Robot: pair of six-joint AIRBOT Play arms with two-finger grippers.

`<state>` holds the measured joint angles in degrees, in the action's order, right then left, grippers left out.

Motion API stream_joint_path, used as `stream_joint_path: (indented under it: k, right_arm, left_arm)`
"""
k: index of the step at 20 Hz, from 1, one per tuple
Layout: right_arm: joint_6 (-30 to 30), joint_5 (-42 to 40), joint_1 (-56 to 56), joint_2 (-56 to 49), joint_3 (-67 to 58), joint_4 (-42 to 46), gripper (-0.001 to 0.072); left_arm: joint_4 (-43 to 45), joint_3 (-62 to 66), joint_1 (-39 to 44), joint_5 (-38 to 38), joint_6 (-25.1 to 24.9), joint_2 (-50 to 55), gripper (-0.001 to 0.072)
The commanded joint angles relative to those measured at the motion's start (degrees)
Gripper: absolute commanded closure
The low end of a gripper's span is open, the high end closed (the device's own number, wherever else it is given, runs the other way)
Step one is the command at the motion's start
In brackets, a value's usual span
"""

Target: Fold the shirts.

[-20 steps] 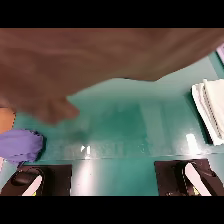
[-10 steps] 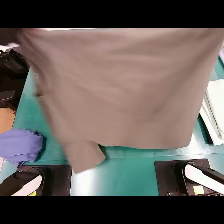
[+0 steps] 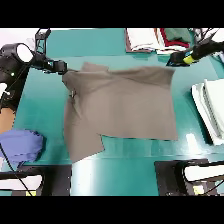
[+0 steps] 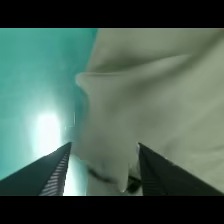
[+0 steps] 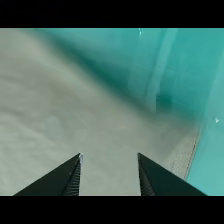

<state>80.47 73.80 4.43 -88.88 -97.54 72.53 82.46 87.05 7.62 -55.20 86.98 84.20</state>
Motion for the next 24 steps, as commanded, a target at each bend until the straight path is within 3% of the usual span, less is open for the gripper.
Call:
stream_joint_path:
  k: [1,4,6,13,18,22,24]
  right_arm:
    - [0.5,0.9,1.0,-2.1,-0.7,0.3,0.0299]
    - [-0.8,4.2,4.7,2.8,2.2,-4.1,0.0302]
    - [-1.8,4.2,6.8,8.3,9.1,-8.1,0.0303]
    - [-3.2,-0.8,5.6,22.6,29.4,-11.5,0.0303]
    - [-3.1,-3.2,1.8,24.8,31.8,-11.6,0.0303]
    - [-2.9,-2.8,0.3,24.8,31.8,-11.5,0.0303]
    - [-2.9,0.2,1.5,24.8,31.9,-11.1,0.0303]
  left_arm:
    - [-0.2,2.3,-3.3,-5.1,0.0,0.6,0.0214]
    - [-0.6,0.4,-10.0,-14.8,-0.2,-3.7,0.0214]
    - [-2.0,-7.8,-13.5,-16.2,-0.5,-8.4,0.0214]
    - [-14.2,-43.4,-15.2,-11.3,-5.0,-22.3,0.0214]
    - [-26.8,-53.2,-15.0,-4.5,-10.9,-22.4,0.0214]
    - [-27.2,-53.7,-9.0,-0.8,-10.9,-22.4,0.0232]
    - [-26.8,-52.5,-8.4,-1.1,-10.5,-22.4,0.0644]
